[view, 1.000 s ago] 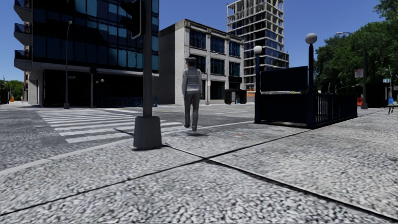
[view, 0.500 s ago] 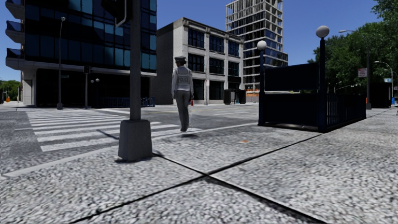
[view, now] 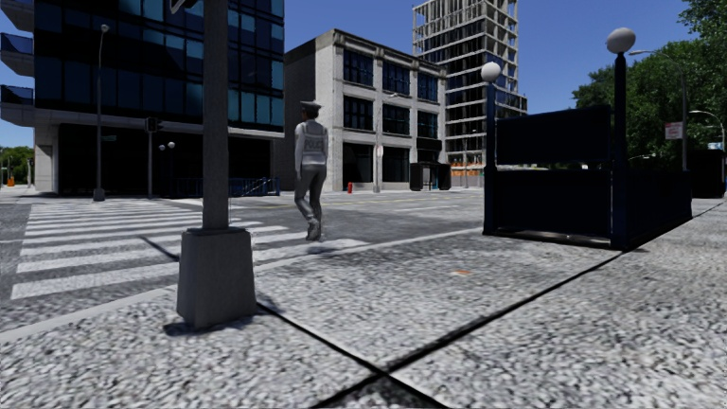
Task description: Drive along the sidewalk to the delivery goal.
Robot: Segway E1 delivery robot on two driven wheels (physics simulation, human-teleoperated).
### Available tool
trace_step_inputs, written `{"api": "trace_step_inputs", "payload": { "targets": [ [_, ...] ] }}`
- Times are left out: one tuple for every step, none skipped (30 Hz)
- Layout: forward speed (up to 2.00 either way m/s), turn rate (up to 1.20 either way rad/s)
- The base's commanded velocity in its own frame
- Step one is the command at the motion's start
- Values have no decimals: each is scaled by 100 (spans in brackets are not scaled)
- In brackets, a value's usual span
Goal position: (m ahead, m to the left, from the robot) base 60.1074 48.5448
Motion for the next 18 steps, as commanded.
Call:
{"api": "trace_step_inputs", "payload": {
  "targets": [
    [117,6],
    [117,7],
    [117,7],
    [117,7],
    [117,7],
    [118,7],
    [118,7],
    [118,7],
    [119,7],
    [120,7],
    [128,7],
    [129,7],
    [130,7],
    [131,7],
    [131,7],
    [131,7],
    [131,7],
    [132,7]
  ]
}}
